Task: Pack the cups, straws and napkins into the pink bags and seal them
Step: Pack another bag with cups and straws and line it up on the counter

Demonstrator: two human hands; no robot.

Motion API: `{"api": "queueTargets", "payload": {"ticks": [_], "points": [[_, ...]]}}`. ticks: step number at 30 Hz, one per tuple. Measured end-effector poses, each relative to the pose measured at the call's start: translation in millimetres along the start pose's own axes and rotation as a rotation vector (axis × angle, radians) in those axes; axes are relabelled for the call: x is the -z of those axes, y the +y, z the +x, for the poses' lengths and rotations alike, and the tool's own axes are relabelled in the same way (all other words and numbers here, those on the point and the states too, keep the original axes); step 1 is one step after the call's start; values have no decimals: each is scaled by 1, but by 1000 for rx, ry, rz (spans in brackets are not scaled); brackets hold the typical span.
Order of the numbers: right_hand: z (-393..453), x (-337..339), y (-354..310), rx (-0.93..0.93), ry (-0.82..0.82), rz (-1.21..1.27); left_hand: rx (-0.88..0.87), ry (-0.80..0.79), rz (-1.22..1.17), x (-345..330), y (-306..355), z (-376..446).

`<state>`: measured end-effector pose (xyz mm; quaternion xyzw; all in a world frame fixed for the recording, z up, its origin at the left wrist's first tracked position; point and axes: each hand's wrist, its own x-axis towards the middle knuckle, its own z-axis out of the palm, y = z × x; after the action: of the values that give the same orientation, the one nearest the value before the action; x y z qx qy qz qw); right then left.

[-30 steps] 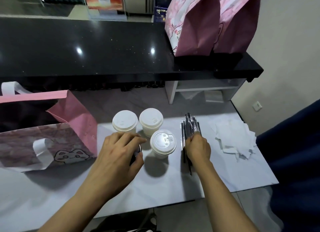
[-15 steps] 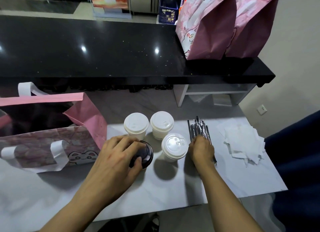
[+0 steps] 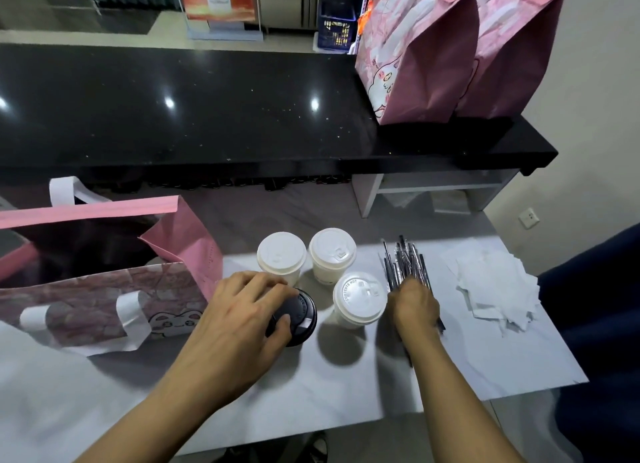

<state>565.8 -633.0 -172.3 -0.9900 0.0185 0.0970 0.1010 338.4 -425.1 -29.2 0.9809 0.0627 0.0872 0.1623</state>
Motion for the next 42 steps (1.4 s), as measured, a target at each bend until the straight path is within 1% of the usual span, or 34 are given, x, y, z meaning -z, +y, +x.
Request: {"api": "queueTargets", "payload": {"ticks": [5,9,12,15,17,20,23,25,27,29,31,33,35,36,38,40,42], "points": [[-7,19,4,72,107,180,-21,-3,-9,2,-1,4],[-11,55,-2,133,187,378,-36,28,-20,15,-4,7],[-25,95,-18,145,205,522,-24,80,-15,31,-13,1],[-49,131,-52,247,206,687,20,135,-4,49,-31,-12],[-70,149,-87,353,165,794,54,172,10,61,-46,-21],[-109,164,-149,545,25,987,111,230,32,81,-70,-35],[-154,171,-209,746,-82,1149,211,287,64,98,-100,-51],[-182,171,-243,873,-120,1246,287,354,75,108,-125,-61],[-206,167,-272,1023,-176,1271,378,421,97,116,-152,-71],[-223,152,-298,1125,-244,1164,464,439,109,120,-176,-80],[-230,129,-318,1172,-295,928,549,393,76,121,-193,-87],[-231,109,-331,1191,-330,553,640,287,10,121,-204,-93],[-230,99,-337,1203,-312,151,704,165,-89,119,-208,-98],[-231,97,-339,1208,-297,-14,710,113,-134,118,-209,-99],[-236,92,-344,1206,-266,-260,673,56,-212,117,-209,-101],[-241,88,-350,1161,-267,-425,637,48,-289,115,-209,-103],[-246,85,-353,1110,-306,-544,624,53,-333,114,-210,-106]]}}
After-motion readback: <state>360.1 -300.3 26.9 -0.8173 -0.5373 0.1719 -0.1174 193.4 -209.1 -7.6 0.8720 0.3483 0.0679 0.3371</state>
